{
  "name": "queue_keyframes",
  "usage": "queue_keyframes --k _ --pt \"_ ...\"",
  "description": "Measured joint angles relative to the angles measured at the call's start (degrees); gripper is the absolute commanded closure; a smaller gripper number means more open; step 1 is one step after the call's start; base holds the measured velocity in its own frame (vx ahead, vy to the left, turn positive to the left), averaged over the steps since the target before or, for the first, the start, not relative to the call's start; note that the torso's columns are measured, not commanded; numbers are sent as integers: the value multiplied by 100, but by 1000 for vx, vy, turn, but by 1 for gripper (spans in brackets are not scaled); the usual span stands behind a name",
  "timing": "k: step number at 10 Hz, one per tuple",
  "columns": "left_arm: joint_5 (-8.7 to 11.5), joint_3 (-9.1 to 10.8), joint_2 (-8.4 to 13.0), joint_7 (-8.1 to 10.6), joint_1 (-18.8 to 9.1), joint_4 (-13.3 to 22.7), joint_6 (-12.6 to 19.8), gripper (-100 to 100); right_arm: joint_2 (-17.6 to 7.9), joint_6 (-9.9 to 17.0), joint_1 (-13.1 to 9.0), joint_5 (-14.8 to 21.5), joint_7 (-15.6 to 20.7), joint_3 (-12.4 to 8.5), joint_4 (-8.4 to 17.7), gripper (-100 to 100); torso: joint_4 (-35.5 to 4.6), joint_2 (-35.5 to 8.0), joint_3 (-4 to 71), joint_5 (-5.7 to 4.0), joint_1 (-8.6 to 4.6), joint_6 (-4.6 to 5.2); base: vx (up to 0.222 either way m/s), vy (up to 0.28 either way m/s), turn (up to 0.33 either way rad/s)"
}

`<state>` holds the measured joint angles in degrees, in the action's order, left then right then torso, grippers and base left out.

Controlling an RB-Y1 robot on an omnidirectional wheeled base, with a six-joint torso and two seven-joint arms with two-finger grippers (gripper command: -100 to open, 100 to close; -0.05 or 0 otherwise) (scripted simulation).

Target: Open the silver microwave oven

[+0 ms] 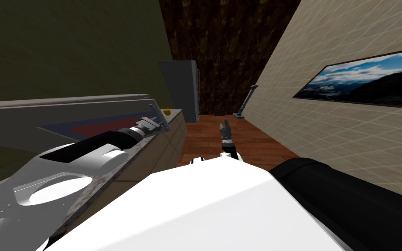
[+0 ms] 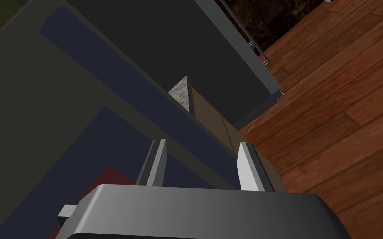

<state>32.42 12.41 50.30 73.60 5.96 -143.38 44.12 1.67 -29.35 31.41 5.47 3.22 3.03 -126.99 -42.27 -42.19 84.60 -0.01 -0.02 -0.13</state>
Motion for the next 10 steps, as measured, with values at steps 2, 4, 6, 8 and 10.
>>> queue_keyframes --k 2,4,6,8,10 --pt "100 163 264 284 -56 -153 145 -100 -1 0 2 0 0 -1 0 0 10 28 21 2 4 11 37 9 14" --pt "207 321 511 557 -104 -285 294 -100 -1 -1 3 0 0 -1 0 0 2 2 4 2 4 13 48 12 5" --pt "298 457 750 832 -187 -417 456 -100 -1 0 2 0 0 -1 0 0 -4 -20 -10 1 1 13 27 10 8" --pt "352 563 959 1091 -244 -545 595 -100 0 0 2 0 0 -1 0 0 -3 -16 -7 1 1 13 22 8 6" --pt "419 677 1076 1219 -204 -614 630 0 0 0 2 0 0 0 0 0 -1 -11 -4 2 1 13 4 2 1"
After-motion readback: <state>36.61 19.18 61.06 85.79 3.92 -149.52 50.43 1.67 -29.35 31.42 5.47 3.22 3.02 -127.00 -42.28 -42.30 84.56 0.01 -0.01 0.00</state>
